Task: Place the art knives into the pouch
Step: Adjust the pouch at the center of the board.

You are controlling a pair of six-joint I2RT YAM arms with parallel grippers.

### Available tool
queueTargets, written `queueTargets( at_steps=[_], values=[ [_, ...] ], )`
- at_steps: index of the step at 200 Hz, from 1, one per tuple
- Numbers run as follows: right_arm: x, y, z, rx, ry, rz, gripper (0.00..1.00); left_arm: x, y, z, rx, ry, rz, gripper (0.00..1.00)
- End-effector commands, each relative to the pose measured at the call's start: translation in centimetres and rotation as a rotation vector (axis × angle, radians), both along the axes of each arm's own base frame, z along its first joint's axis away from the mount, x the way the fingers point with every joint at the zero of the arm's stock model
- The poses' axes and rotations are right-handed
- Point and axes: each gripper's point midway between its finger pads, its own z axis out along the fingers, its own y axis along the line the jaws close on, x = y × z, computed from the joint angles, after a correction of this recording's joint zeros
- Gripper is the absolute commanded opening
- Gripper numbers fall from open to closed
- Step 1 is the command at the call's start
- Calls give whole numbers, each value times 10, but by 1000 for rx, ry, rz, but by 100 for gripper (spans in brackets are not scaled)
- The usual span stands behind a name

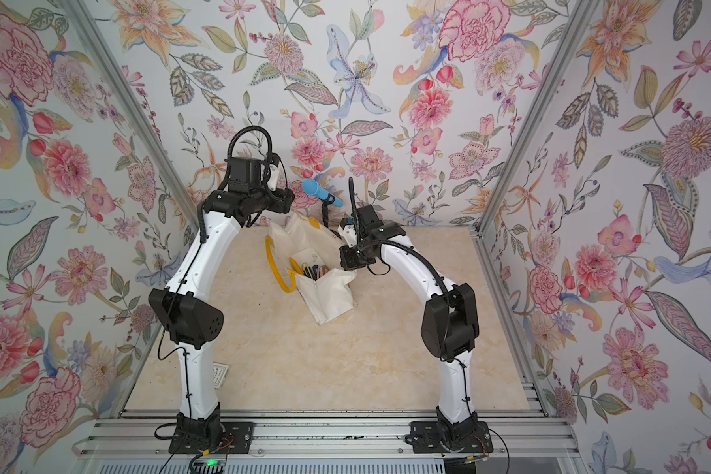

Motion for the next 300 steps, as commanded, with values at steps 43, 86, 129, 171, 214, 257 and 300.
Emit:
queueTargets(
  at_steps=[43, 86, 129, 171, 214, 257, 300],
  values=[
    [3, 15, 16, 28, -46, 11, 10, -12, 1, -73, 196, 180, -73, 71],
    [2, 19, 13, 19, -45, 5, 10, -18, -4, -106, 226, 258, -116, 67],
    [3, 24, 14, 18, -51, 3, 19, -10, -6, -119, 222, 268, -106, 32],
    [13, 12, 17, -35, -99, -55, 54, -8, 12, -107, 171, 270, 28, 0],
    [41, -2, 30, -16, -175, -116, 64, -39, -5, -79, -225, 372, 130, 0],
    [65, -14, 44, 24, -229, -148, 66, -81, -50, -50, -657, 373, 170, 0],
    [72, -38, 60, 62, -261, -173, 70, -118, -45, -36, -832, 373, 321, 0]
  ],
)
